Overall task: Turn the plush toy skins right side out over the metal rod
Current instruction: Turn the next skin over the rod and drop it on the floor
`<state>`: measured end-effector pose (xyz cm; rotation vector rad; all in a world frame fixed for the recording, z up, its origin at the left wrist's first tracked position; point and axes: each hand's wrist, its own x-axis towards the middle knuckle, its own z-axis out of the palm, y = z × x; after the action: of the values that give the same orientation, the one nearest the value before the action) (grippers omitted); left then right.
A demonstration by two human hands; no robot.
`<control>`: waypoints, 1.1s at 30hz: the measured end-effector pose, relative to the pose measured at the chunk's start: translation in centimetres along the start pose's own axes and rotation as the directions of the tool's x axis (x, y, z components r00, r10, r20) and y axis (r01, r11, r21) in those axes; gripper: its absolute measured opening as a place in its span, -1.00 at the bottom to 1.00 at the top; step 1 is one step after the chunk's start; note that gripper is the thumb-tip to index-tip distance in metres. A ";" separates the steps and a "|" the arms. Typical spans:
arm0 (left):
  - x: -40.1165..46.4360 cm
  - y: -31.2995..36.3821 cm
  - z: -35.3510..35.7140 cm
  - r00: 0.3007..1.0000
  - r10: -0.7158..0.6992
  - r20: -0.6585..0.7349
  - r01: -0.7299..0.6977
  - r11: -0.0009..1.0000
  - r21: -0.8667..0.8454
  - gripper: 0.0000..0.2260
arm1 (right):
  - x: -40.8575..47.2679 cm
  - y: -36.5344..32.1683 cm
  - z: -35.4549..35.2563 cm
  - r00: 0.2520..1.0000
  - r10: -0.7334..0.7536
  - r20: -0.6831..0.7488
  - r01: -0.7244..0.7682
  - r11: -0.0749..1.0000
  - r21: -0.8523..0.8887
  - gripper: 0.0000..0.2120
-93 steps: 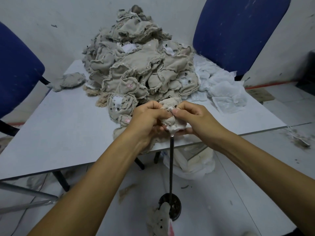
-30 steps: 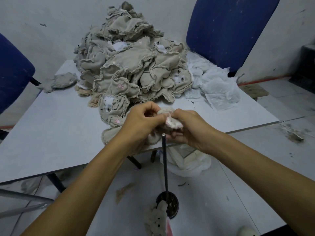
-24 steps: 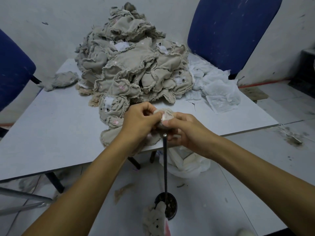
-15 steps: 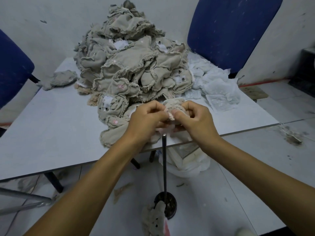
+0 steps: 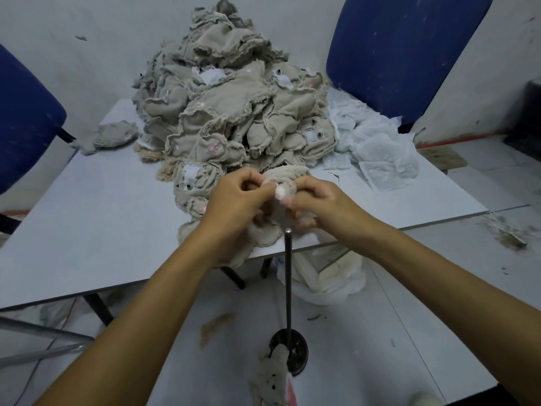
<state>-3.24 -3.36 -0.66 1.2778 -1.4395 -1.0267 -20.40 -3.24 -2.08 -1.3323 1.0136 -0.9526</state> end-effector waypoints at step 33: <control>0.6 0.8 0.0 0.957 0.225 0.184 -0.237 0.971 0.041 -0.62 | 0.0 -2.5 -0.9 0.958 0.197 -0.207 -0.100 0.910 0.401 -0.94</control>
<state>-3.41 -3.89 0.21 1.0507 -1.7257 -0.9625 -21.17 -3.56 0.44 -0.8089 1.0298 -1.1494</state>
